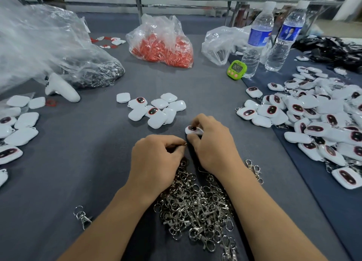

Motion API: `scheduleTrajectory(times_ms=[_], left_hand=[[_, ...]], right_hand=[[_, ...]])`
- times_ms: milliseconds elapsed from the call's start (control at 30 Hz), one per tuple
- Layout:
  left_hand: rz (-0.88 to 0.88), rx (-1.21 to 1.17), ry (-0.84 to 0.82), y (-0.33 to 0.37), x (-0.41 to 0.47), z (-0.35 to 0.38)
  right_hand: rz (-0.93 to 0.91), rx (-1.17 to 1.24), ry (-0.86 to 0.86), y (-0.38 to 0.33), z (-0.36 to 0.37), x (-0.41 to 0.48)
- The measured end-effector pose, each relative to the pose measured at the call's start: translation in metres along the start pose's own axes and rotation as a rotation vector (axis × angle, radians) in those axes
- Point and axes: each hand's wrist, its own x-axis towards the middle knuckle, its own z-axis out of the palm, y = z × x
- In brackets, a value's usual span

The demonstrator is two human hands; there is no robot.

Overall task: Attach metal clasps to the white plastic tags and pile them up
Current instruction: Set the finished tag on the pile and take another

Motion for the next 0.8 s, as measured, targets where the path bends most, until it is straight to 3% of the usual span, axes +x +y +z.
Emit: scheduleTrajectory(times_ms=[100, 267, 533, 667, 800], left_hand=[[-0.093, -0.112, -0.005, -0.001, 0.001, 0.000], [-0.242, -0.373, 0.066, -0.004, 0.007, 0.000], [-0.253, -0.425, 0.018, -0.007, 0.008, -0.002], [-0.189, -0.306, 0.009, -0.002, 0.002, 0.000], [-0.181, -0.180, 0.007, 0.003, -0.003, 0.000]], right_hand=[[0.099, 0.232, 0.055, -0.003, -0.003, -0.013], [0.365, 0.794, 0.286, -0.009, -0.019, -0.032], [0.698, 1.638, 0.041, -0.021, -0.033, -0.034], [0.604, 1.649, -0.036, -0.011, -0.033, -0.035], [0.507, 1.274, -0.028, -0.012, -0.026, -0.033]])
